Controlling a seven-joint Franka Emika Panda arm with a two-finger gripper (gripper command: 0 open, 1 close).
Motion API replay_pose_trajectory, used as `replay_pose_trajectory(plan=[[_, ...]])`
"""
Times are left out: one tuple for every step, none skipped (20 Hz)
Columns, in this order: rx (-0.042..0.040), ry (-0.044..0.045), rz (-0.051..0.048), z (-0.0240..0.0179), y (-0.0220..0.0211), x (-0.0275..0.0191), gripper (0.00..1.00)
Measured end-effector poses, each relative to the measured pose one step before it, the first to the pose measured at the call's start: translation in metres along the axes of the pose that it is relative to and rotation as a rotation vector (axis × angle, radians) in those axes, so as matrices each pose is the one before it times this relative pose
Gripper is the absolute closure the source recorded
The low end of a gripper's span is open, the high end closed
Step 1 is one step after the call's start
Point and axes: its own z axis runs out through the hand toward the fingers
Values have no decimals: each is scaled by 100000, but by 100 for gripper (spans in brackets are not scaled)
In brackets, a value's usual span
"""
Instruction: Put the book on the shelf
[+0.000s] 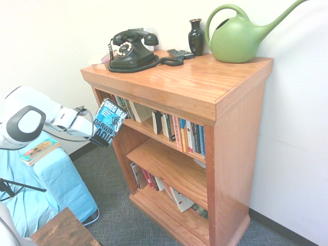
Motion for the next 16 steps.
replay_pose_trajectory(plan=[[527,-660,-125,814,-147,187,100],[355,-646,-122,828,-51,191,100],[201,-575,-32,722,25,170,100],[299,-455,-172,673,61,192,100],[512,-290,-336,620,30,171,100],[643,-141,-412,577,-21,165,100],[861,-36,-499,464,-119,172,100],[928,110,-285,334,-183,180,100],[1178,275,-199,289,-283,248,100],[1242,405,-213,216,-367,297,100],[946,191,-275,240,-362,249,100],[764,-86,-290,265,-454,273,100],[845,-228,-346,310,-431,173,100],[835,-139,-420,286,-430,199,100],[502,-432,-402,429,-323,164,100],[378,-345,-265,404,-272,182,100]])
